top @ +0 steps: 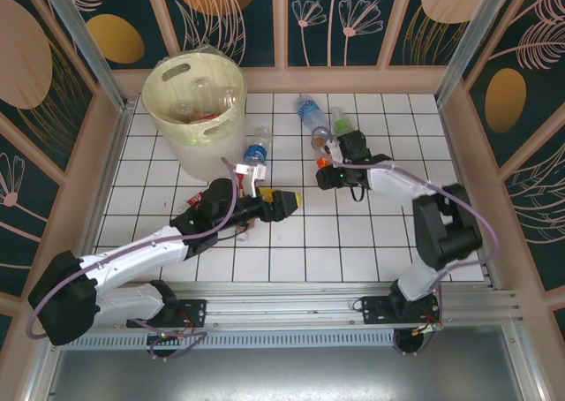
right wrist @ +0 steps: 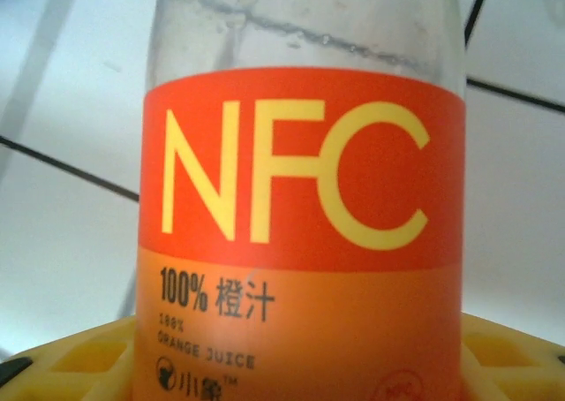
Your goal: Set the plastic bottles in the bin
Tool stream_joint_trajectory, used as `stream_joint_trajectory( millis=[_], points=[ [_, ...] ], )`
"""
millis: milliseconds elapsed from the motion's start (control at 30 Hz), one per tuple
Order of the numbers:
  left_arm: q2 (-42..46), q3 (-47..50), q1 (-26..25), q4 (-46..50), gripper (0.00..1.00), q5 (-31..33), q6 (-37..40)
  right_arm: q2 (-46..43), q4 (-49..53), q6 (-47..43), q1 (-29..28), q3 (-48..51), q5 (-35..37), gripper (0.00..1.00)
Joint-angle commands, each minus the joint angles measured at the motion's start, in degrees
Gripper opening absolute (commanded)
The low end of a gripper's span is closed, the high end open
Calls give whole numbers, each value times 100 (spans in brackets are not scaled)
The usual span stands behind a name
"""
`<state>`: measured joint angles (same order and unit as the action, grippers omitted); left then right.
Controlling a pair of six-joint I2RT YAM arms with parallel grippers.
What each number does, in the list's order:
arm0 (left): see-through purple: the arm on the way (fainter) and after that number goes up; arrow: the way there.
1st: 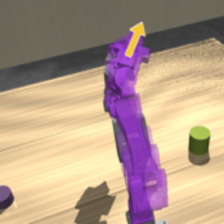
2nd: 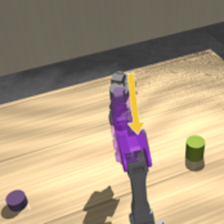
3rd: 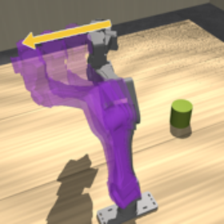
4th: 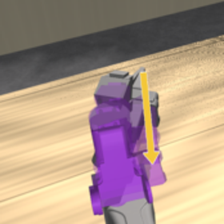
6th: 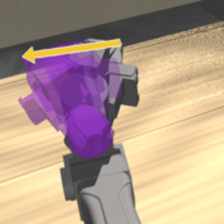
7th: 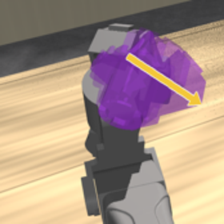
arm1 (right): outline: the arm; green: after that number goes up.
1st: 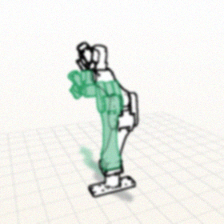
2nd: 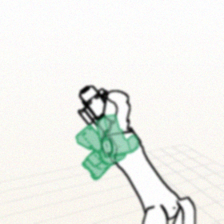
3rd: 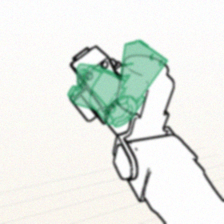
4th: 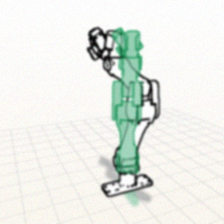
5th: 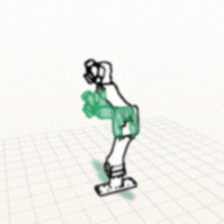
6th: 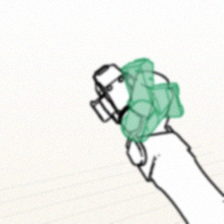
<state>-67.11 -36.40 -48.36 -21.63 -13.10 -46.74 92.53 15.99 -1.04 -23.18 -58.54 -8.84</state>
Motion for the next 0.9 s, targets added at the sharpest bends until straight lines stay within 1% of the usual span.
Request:
stream_joint_trajectory(
  millis=[0, 100, 300, 500, 567, 633, 700, 767, 867],
  points=[
    [60, 148, -31, -550, 98, 268, -473, -789, -421, 370, -147, 289, -877, 57],
    [4, 184, -32, -720, 99, 390, -762, -1260, -631, 612, -441, 533, -1249, 57],
    [-118, 56, 39, -861, 99, 239, -1033, -1853, -966, 1007, -1104, 818, -1683, 56],
    [-100, 82, 303, -915, 98, 33, -1221, -2488, -1031, 1254, -1518, 1137, -1938, 56],
    [-86, 148, 389, -988, 99, -6, -1310, -2652, -1049, 1294, -1577, 1256, -2165, 57],
    [-96, 186, 465, -1095, 98, -88, -1353, -2774, -1124, 1316, -1619, 1387, -2537, 57],
    [-127, 169, 527, -1081, 96, -144, -1355, -2873, -1170, 1343, -1674, 1508, -2748, 57],
    [-137, 182, 577, -1125, 94, -181, -1385, -2920, -1142, 1352, -1732, 1560, -2750, 57],
    [-178, 166, 591, -1265, 87, -304, -1435, -2917, -1145, 1355, -1821, 1604, -2792, 57]
  ],
)
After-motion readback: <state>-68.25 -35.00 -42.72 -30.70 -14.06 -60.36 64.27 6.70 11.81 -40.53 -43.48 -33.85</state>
